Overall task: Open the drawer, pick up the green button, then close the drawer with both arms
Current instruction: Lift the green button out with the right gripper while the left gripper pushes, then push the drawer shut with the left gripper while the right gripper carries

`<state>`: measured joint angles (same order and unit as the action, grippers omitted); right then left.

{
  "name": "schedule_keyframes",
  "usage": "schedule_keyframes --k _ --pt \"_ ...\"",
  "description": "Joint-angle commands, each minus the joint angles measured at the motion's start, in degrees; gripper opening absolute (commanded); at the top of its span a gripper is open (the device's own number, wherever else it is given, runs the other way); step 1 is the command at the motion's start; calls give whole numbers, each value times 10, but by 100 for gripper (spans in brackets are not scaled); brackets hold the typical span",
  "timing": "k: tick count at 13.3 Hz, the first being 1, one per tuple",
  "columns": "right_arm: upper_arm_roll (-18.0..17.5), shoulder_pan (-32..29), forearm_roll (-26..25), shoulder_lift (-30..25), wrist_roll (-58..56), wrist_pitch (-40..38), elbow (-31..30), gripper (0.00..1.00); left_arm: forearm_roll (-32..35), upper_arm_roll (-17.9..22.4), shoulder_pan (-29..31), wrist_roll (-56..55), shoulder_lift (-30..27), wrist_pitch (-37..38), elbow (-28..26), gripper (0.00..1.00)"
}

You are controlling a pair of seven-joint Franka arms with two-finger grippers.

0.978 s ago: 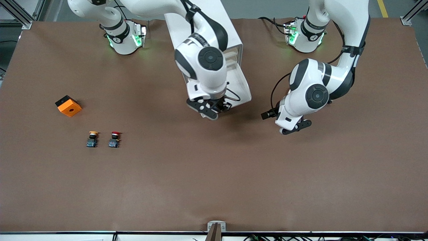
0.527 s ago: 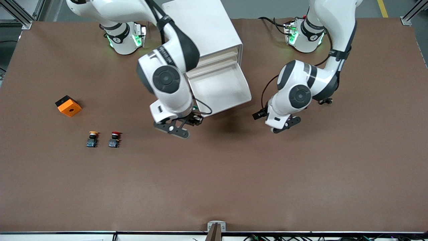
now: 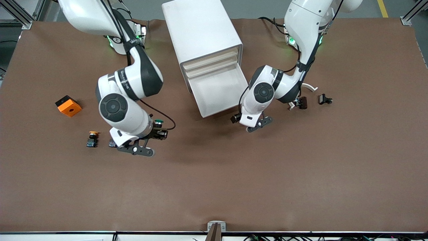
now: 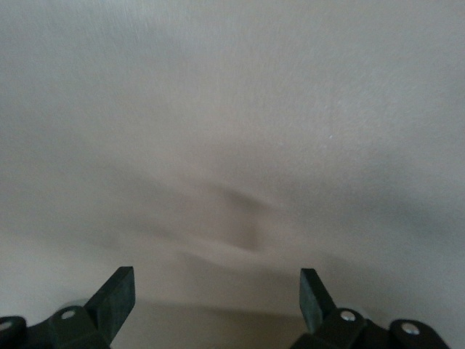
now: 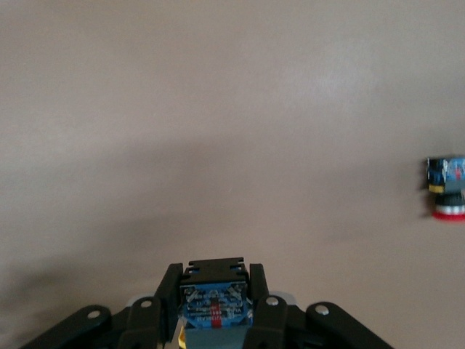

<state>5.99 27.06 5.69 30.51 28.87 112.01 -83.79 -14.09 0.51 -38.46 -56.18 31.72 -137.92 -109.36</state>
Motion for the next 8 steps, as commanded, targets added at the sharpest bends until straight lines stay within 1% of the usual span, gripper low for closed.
schedule_keyframes --k 1,2,4,6,8 --pt "-10 -48 3 -26 -72 90 -100 0 3 -27 4 -58 -1 2 11 100" --pt "-10 -57 2 -23 -80 110 -114 0 3 -37 5 -73 -4 5 11 100" --pt "-9 -66 0 -13 -82 121 -116 0 3 -52 4 -92 -5 36 13 100" --pt "-9 -79 1 10 -81 138 -117 0 3 -67 4 -103 -5 48 13 100" --pt "-9 -88 0 31 -84 182 -135 0 2 -85 4 -119 -4 49 13 100"
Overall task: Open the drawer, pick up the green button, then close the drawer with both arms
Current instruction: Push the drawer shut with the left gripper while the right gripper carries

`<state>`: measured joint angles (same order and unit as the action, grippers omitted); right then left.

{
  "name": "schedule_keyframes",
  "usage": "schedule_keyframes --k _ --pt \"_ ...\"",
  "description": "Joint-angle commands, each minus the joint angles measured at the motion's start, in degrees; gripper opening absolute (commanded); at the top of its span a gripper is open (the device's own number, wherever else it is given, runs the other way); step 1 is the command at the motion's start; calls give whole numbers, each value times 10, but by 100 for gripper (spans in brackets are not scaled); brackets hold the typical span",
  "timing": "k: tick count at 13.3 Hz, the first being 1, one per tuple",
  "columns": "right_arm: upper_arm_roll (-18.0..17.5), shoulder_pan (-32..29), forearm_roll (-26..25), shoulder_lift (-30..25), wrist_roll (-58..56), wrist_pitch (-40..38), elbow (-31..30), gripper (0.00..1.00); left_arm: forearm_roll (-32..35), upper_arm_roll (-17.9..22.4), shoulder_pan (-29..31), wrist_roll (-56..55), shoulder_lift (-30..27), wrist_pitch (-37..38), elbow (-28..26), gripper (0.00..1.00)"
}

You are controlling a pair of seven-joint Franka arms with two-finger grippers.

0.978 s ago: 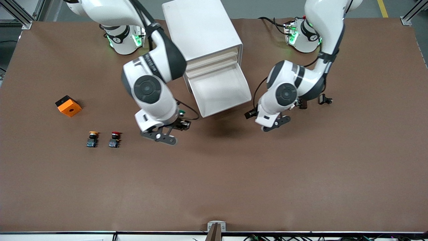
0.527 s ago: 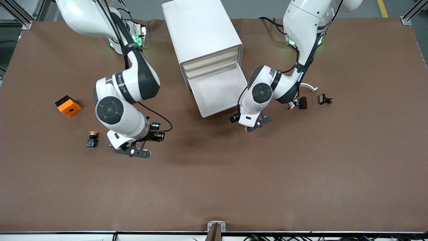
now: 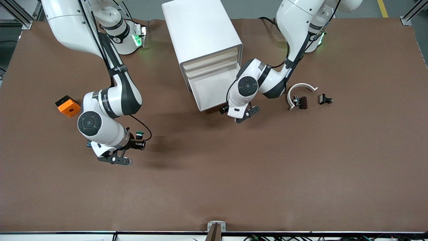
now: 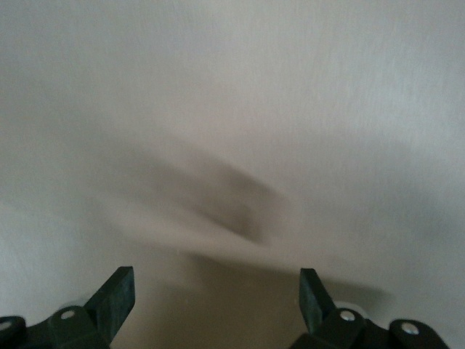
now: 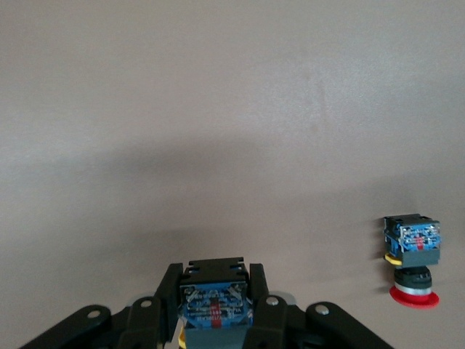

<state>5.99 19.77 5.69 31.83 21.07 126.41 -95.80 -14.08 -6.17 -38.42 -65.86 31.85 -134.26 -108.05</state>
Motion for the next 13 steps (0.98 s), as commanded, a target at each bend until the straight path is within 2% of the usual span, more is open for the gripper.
schedule_keyframes --k 1,3,6,9,13 --pt "-9 -17 0 24 -17 62 -29 0 3 -32 4 -37 -5 12 0 100" --pt "-9 -27 0 38 -32 96 -45 0 2 -54 5 -54 -1 12 0 100" --pt "-9 -30 0 46 -32 109 -57 0 -46 -70 -1 -56 8 12 0 100" --pt "-8 -41 -5 46 -40 163 -102 0 -61 -92 -2 -62 10 12 0 100" --pt "-9 -52 -5 38 -60 164 -131 0 -91 -112 -9 -105 14 12 0 100"
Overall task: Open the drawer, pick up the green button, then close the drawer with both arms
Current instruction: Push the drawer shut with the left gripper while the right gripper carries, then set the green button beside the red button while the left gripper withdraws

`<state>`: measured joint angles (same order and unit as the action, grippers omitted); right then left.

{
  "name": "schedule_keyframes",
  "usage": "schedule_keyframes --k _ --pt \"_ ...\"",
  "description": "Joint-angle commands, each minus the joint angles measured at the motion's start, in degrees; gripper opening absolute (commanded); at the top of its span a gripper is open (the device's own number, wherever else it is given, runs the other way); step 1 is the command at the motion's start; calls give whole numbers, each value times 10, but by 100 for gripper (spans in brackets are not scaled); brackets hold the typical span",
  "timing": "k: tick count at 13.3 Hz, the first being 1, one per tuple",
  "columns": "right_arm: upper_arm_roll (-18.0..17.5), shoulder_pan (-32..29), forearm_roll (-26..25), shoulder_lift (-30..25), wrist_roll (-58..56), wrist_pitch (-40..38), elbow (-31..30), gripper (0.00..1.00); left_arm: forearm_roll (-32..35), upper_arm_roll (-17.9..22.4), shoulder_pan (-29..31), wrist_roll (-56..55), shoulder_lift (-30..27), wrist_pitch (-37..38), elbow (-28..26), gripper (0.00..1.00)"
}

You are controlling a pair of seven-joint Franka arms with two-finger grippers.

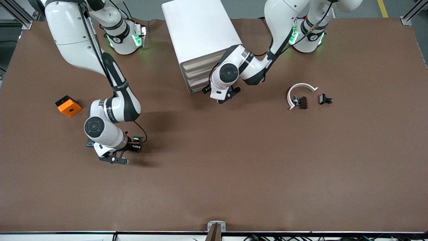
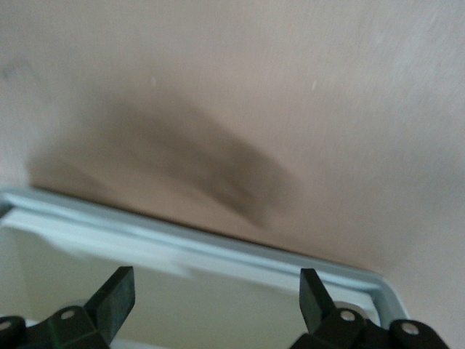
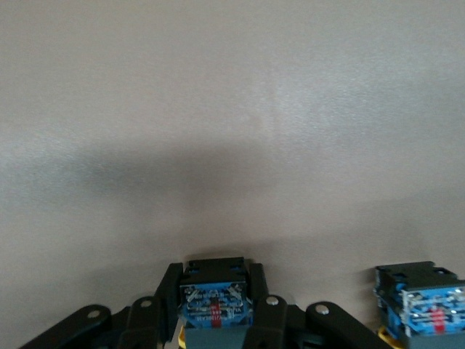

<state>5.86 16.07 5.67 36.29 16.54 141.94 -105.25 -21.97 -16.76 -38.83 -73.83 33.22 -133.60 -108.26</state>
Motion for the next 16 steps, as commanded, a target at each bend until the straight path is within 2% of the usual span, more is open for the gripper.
schedule_keyframes --k 1,5,8,10,12,15,16 --pt "-8 -13 -5 -8 -14 9 -41 0 -12 -6 -10 -32 1 5 2 100" --pt "-9 -10 -4 -15 -4 3 -49 0 -5 3 -4 -33 15 5 12 100" --pt "-10 -1 0 -24 -2 2 -59 0 24 66 3 -32 7 6 43 100" --pt "-10 0 1 -32 -2 -5 -65 0 69 108 10 -36 -10 19 46 100" --pt "-10 0 0 -34 -3 -9 -64 0 137 151 12 -36 -32 71 61 100" --pt "-10 -2 0 -34 -14 -9 -58 26 256 211 20 -19 -56 145 109 100" --pt "-10 -1 0 -33 -15 -8 -55 18 279 218 35 6 -59 167 134 100"
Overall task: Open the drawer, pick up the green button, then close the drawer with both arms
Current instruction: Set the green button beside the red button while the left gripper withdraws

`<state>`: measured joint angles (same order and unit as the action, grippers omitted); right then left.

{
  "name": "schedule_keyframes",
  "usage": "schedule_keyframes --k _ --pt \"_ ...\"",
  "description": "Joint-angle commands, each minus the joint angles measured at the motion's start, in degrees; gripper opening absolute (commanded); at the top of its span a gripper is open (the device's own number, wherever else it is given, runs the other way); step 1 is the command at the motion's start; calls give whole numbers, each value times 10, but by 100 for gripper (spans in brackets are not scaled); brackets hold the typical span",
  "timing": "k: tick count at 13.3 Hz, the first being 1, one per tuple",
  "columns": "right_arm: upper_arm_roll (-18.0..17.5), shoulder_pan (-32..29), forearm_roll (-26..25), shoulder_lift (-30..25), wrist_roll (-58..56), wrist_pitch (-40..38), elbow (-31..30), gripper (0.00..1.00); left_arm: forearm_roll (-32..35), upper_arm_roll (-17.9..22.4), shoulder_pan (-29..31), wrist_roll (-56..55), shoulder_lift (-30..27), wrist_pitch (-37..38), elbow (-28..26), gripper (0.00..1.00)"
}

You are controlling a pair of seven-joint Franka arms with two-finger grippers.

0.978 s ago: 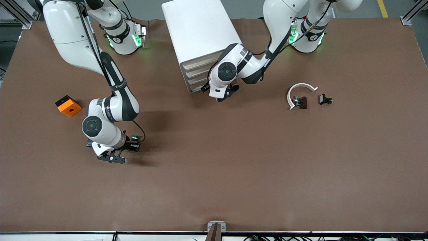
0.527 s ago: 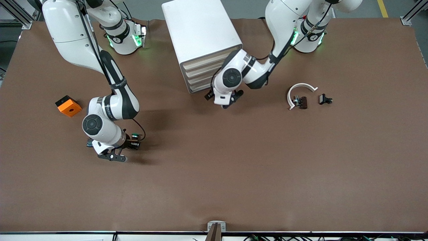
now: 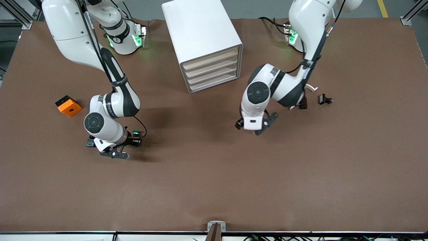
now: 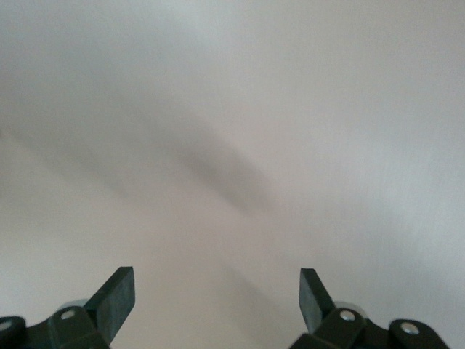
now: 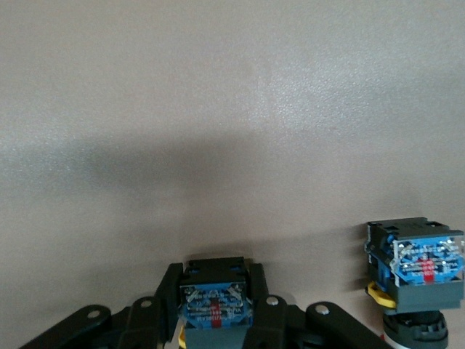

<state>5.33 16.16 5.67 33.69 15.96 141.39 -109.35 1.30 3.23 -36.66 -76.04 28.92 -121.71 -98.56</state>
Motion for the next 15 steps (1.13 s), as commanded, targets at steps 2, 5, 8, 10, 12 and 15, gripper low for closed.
schedule_keyframes --k 2,5,8,10,12,15 --pt "-5 -1 0 -7 -39 2 -10 8 47 19 47 73 -20 95 84 100" --pt "-6 -2 0 -7 -54 4 -8 7 49 19 90 78 -56 128 116 100" --pt "-6 -2 0 -7 -54 3 -3 7 48 18 132 134 -101 152 116 100" --pt "-5 -3 1 -7 -47 -3 7 98 49 18 148 186 -132 178 116 100" --pt "-5 -9 1 -11 -51 -15 12 100 49 19 178 276 -163 203 116 100" --pt "-1 -16 0 -22 -51 -146 82 100 48 -9 245 418 -209 220 101 100"
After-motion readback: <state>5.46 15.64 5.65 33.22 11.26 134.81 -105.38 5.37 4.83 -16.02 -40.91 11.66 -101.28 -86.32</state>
